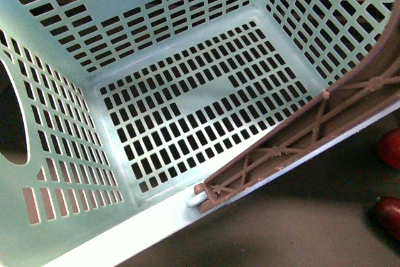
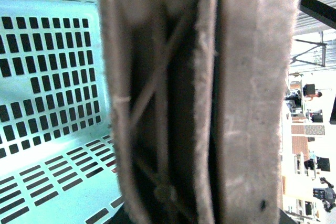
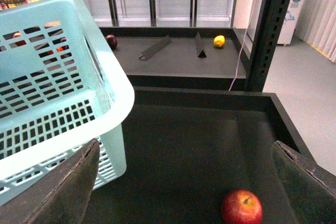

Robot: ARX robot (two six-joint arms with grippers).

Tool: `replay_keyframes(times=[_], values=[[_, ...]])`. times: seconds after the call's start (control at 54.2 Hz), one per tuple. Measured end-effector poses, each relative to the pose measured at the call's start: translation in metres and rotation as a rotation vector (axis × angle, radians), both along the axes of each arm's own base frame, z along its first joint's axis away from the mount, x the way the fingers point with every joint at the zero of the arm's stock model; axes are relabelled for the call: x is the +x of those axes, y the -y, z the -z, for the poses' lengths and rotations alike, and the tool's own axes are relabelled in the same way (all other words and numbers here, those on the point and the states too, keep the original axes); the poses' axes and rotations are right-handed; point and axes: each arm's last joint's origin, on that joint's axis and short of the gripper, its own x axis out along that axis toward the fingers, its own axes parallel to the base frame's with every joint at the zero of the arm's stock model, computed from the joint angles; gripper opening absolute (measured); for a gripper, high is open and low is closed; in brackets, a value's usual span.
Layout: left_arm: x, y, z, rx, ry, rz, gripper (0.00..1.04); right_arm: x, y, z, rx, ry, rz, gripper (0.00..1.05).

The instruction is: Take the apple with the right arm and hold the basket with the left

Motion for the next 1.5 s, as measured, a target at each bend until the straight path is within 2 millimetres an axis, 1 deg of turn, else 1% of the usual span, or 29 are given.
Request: replay_keyframes(times=[0.498,0.517,0.535,0.554,0.572,0.609,0.664,0.738,0.812,0.96,1.034,1.107,1.144,1.163,1.218,1.311,1.347,1.366,1.421,1.458,1.495], values=[[0.000,-0.001,0.000,0.011,0.006,-0.007,0.15,0.000,0.000,0.000,0.003,-0.004,0.003,0.96],[0.000,-0.001,0.000,0.011,0.006,-0.006,0.15,0.000,0.000,0.001,0.011,-0.021,0.010,0.96],[0.000,-0.001,0.000,0.011,0.006,-0.006,0.15,0.000,0.001,0.001,0.035,-0.090,0.038,0.96],[0.000,-0.001,0.000,0.011,0.006,-0.006,0.15,0.000,0.001,0.001,0.040,-0.111,0.045,0.96],[0.000,-0.001,0.000,0.011,0.006,-0.005,0.15,0.001,0.001,0.001,0.058,-0.211,0.075,0.96],[0.000,-0.001,0.000,0.010,0.005,-0.006,0.15,0.002,0.003,0.001,0.094,-0.344,0.111,0.96],[0.000,-0.001,0.000,0.011,0.008,-0.006,0.15,0.003,0.005,0.006,0.130,-0.483,0.138,0.96],[0.000,-0.001,-0.001,0.011,0.008,-0.003,0.15,0.005,0.008,0.009,0.154,-0.515,0.147,0.96],[0.001,-0.001,-0.001,0.010,0.007,-0.005,0.15,0.009,0.014,0.008,0.172,-0.507,0.165,0.96],[0.001,-0.001,-0.001,0.012,0.011,-0.005,0.15,0.022,0.035,0.012,0.174,-0.526,0.199,0.96],[0.001,-0.001,-0.001,0.011,0.009,-0.005,0.15,0.031,0.047,0.018,0.159,-0.548,0.213,0.96],[0.001,-0.001,-0.001,0.012,0.010,-0.005,0.15,0.049,0.063,0.031,0.096,-0.583,0.235,0.96],[0.001,-0.001,-0.001,0.012,0.010,-0.005,0.15,0.064,0.071,0.039,0.070,-0.603,0.241,0.96],[0.001,-0.001,-0.001,0.012,0.010,-0.005,0.15,0.065,0.072,0.040,0.068,-0.605,0.242,0.96],[0.001,-0.001,-0.001,0.011,0.010,-0.005,0.15,0.083,0.081,0.049,0.049,-0.617,0.235,0.96],[0.001,-0.001,-0.001,0.011,0.010,-0.005,0.15,0.106,0.091,0.061,0.025,-0.630,0.233,0.96],[0.001,-0.001,-0.001,0.012,0.010,-0.005,0.15,0.119,0.097,0.071,0.011,-0.646,0.228,0.96],[0.001,-0.001,-0.001,0.012,0.010,-0.005,0.15,0.121,0.098,0.073,0.009,-0.650,0.229,0.96],[0.001,-0.001,-0.001,0.012,0.010,-0.005,0.15,0.138,0.104,0.090,-0.001,-0.694,0.235,0.96],[0.001,-0.001,-0.001,0.012,0.010,-0.005,0.15,0.144,0.107,0.097,0.002,-0.720,0.235,0.96],[0.001,-0.001,-0.001,0.012,0.010,-0.005,0.15,0.152,0.109,0.109,0.008,-0.760,0.231,0.96]])
